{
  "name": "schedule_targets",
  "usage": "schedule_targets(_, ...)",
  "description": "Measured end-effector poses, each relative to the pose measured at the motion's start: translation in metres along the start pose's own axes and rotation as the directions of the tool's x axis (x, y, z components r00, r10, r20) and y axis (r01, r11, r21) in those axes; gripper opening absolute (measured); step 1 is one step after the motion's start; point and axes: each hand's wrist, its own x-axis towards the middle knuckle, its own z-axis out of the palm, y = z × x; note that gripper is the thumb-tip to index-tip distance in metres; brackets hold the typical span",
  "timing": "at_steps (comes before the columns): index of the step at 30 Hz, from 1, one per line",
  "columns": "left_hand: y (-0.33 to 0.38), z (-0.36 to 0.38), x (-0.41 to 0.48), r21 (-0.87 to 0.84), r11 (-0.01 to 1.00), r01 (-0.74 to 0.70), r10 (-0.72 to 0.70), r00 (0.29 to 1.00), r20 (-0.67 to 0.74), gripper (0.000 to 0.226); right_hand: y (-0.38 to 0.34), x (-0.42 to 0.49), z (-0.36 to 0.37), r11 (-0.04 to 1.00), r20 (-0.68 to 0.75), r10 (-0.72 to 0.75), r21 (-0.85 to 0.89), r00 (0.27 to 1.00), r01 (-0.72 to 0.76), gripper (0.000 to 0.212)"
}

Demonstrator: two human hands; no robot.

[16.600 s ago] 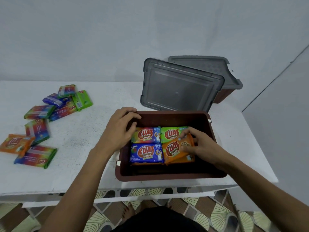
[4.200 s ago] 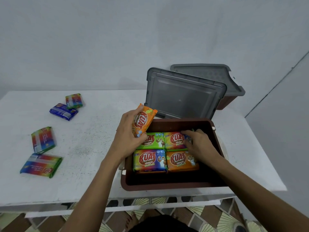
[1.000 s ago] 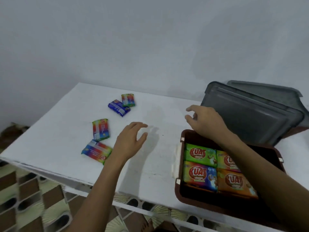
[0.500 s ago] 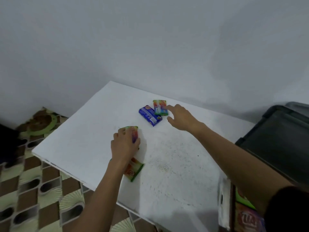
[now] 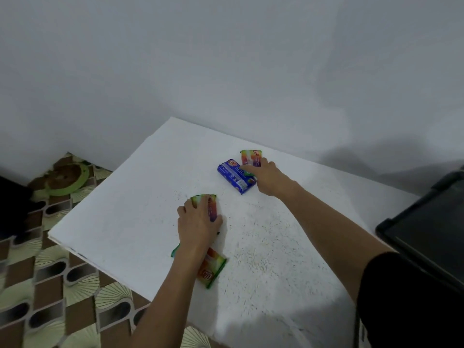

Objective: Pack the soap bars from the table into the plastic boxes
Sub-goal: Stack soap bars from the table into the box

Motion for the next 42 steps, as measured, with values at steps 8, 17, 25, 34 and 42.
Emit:
schedule_targets(8, 0.002, -0.005, 0.000, -0.196, 0.980, 0.025, -0.017, 0.999, 0.040, 0.079, 0.002, -0.018, -0.008, 0.995, -0.231, 0.012, 0.097, 0.973, 0.011, 0.064)
schedule_targets(17, 0.032, -0.024, -0.021, -0.484, 0.862, -0.150, 0.132, 0.989, -0.072, 0.087, 0.035, -0.099, -0.039, 0.882, -0.380, 0.132, 0.467, 0.915, 0.067, 0.043)
schedule_targets(25, 0.084, -0.036, -0.074, -0.582, 0.694, -0.424, 0.318, 0.906, -0.280, 0.064, 0.068, -0.220, -0.053, 0.760, -0.403, 0.214, 0.641, 0.890, 0.108, 0.043)
schedule_targets(34, 0.141, -0.027, -0.131, -0.827, 0.444, -0.344, 0.357, 0.915, -0.188, 0.058, 0.101, -0.353, -0.058, 0.632, -0.390, 0.352, 0.770, 0.851, 0.091, 0.042)
schedule_targets(42, 0.173, 0.001, -0.175, -0.933, 0.292, -0.211, 0.379, 0.921, -0.090, 0.054, 0.116, -0.439, -0.041, 0.522, -0.319, 0.422, 0.851, 0.849, 0.061, 0.037)
